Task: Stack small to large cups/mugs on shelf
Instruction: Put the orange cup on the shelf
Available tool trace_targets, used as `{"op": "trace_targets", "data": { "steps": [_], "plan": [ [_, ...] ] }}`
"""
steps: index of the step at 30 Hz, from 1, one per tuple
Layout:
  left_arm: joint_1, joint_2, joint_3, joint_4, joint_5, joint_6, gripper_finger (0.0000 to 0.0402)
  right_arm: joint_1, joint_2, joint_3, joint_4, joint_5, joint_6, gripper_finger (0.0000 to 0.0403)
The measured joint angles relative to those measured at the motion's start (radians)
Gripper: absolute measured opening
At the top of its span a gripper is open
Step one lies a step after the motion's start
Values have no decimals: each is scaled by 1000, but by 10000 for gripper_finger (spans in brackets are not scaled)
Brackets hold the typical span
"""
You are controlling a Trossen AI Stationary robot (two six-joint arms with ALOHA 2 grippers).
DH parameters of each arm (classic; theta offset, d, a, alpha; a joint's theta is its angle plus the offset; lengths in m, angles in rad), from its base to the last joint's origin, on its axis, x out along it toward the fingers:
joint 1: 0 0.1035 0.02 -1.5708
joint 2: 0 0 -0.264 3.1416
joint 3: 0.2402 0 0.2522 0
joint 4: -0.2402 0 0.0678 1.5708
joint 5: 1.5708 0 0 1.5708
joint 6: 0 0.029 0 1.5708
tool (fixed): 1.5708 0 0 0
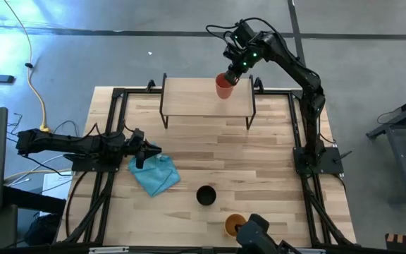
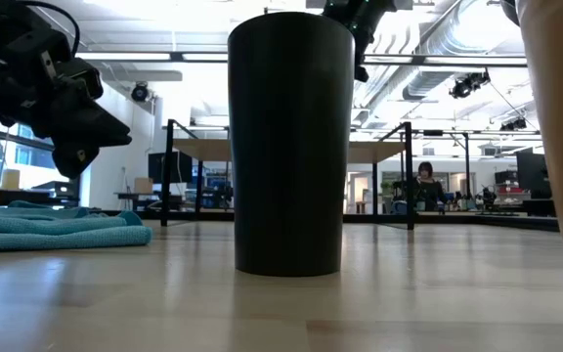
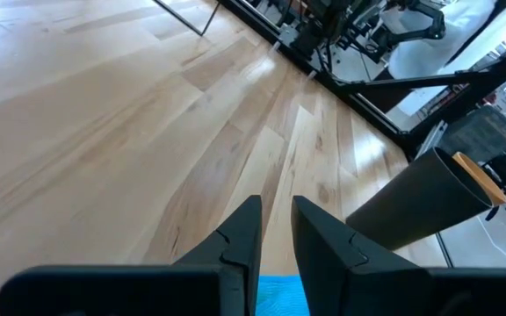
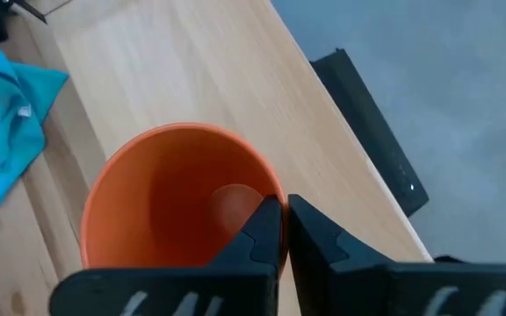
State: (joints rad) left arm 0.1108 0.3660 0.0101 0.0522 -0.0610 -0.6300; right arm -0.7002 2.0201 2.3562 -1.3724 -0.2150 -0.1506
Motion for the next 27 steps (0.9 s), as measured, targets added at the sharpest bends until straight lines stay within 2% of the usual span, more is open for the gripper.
{"op": "trace_targets", "data": {
  "steps": [10,16,21,27],
  "plan": [
    [0,0,0,-1,0,-6,56,0,-6,-1,13,-2,-16,0],
    [0,0,0,-2,0,-7,56,-4,-67,-21,32,-3,-26,0],
    [0,0,0,-3,-4,-2,56,-7,-126,-117,128,-14,-8,0],
    [0,0,0,-2,-4,2,56,-7,-184,-308,225,-18,2,0]
  ]
}}
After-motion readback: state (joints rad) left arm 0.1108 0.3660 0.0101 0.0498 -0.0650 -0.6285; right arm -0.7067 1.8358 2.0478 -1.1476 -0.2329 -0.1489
